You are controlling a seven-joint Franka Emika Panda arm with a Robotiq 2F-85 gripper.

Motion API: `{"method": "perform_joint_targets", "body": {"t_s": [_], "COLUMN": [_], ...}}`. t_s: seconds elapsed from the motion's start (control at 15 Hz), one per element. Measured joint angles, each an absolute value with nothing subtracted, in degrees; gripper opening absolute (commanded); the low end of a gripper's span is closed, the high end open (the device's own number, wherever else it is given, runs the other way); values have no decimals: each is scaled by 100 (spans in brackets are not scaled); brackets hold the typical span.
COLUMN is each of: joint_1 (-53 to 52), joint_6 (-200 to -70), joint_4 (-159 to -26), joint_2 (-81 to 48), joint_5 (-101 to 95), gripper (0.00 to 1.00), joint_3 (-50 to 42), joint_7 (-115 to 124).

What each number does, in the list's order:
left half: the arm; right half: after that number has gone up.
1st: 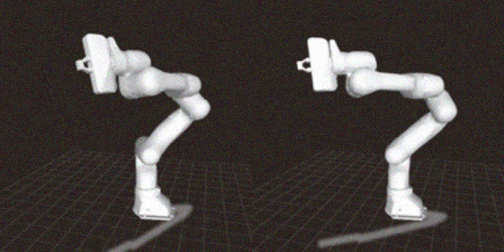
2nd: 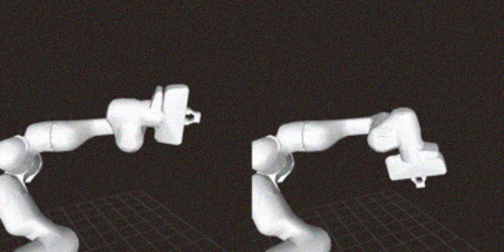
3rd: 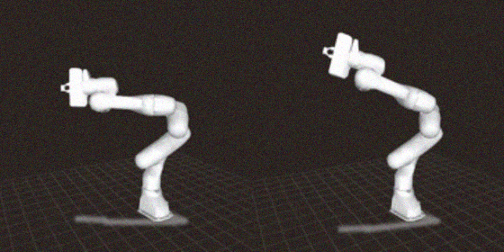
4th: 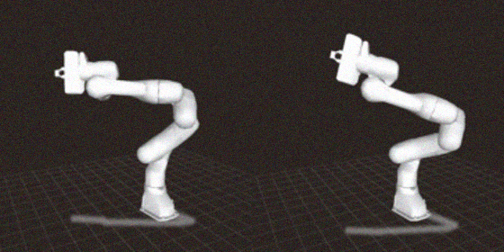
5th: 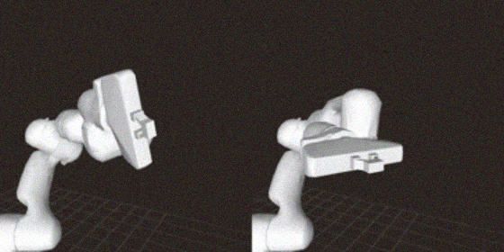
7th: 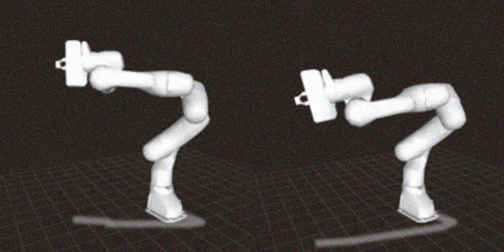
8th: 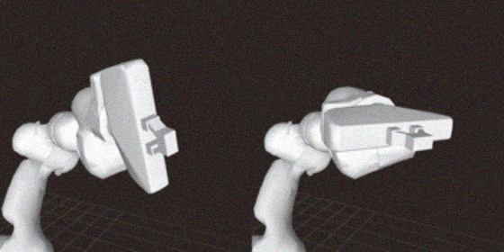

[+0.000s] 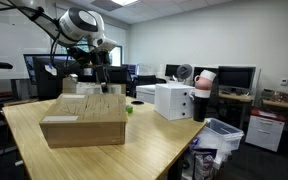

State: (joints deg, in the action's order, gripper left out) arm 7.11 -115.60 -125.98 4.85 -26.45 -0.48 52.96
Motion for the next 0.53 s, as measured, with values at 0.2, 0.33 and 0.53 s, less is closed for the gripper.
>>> {"method": "perform_joint_targets", "body": {"t_s": [0.2, 0.33, 0.53], "joint_1": [706, 706, 706], "joint_6": [-11560, -11560, -11571], "joint_4": [-12591, -12569, -12554], "joint_2": [479, 479, 495], "joint_5": [-2645, -2645, -2644], "gripper": [36, 36, 36], "joint_3": [-64, -89, -106], "joint_7": [5296, 5296, 5296]}}
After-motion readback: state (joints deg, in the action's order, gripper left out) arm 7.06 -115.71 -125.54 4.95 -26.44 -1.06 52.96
